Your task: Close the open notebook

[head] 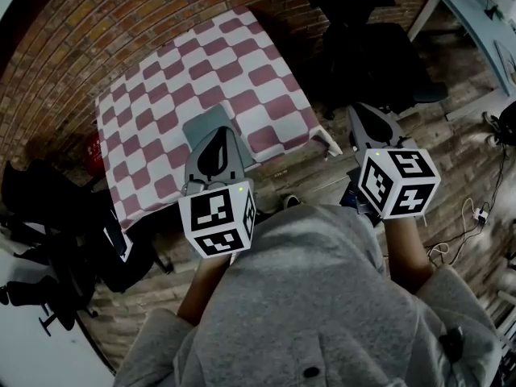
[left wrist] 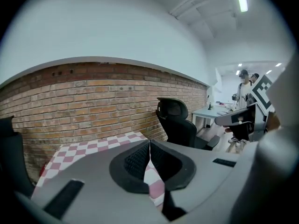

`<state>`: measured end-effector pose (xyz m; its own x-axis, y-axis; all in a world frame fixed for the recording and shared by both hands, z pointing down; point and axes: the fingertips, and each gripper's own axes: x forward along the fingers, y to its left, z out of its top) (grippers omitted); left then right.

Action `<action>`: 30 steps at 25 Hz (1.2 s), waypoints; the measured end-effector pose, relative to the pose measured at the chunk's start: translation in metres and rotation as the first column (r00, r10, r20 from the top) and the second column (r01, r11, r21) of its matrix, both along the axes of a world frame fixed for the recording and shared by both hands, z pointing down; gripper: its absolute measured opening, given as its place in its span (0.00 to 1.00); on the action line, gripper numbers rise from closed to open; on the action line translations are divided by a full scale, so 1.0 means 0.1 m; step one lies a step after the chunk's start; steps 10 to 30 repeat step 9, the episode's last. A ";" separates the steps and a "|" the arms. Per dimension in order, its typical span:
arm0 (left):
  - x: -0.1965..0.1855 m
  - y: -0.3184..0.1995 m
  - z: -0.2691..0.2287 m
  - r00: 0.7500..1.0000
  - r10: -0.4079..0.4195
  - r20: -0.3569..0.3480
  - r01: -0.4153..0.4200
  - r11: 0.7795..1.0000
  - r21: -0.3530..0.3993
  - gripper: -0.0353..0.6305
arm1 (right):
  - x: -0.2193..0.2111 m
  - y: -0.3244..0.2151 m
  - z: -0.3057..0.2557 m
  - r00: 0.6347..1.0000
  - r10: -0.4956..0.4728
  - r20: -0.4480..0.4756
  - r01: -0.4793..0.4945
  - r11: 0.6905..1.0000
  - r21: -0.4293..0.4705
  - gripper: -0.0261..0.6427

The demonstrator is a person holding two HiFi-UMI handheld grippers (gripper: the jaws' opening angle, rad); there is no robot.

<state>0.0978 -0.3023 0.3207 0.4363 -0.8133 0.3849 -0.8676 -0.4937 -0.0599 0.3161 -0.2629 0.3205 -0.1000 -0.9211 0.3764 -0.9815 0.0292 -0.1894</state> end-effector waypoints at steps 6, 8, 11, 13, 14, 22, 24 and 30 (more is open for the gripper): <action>0.02 -0.01 -0.03 1.000 0.006 0.003 -0.006 1.000 0.010 0.07 | -0.01 -0.01 -0.01 1.000 -0.016 -0.008 0.016 1.000 -0.003 0.08; 0.03 -0.01 -0.05 1.000 0.007 0.004 -0.007 1.000 0.019 0.07 | -0.02 -0.02 0.00 1.000 -0.023 -0.012 0.023 1.000 -0.006 0.08; 0.04 -0.02 -0.06 1.000 0.007 0.006 -0.007 1.000 0.022 0.07 | -0.02 -0.02 0.00 1.000 -0.026 -0.013 0.026 1.000 -0.007 0.08; 0.04 -0.02 -0.06 1.000 0.007 0.006 -0.007 1.000 0.022 0.07 | -0.02 -0.02 0.00 1.000 -0.026 -0.013 0.026 1.000 -0.007 0.08; 0.04 -0.02 -0.06 1.000 0.007 0.006 -0.007 1.000 0.022 0.07 | -0.02 -0.02 0.00 1.000 -0.026 -0.013 0.026 1.000 -0.007 0.08; 0.04 -0.02 -0.06 1.000 0.007 0.006 -0.007 1.000 0.022 0.07 | -0.02 -0.02 0.00 1.000 -0.026 -0.013 0.026 1.000 -0.007 0.08; 0.04 -0.02 -0.06 1.000 0.007 0.006 -0.007 1.000 0.022 0.07 | -0.02 -0.02 0.00 1.000 -0.026 -0.013 0.026 1.000 -0.007 0.08; 0.04 -0.02 -0.06 1.000 0.007 0.006 -0.007 1.000 0.022 0.07 | -0.02 -0.02 0.00 1.000 -0.026 -0.013 0.026 1.000 -0.007 0.08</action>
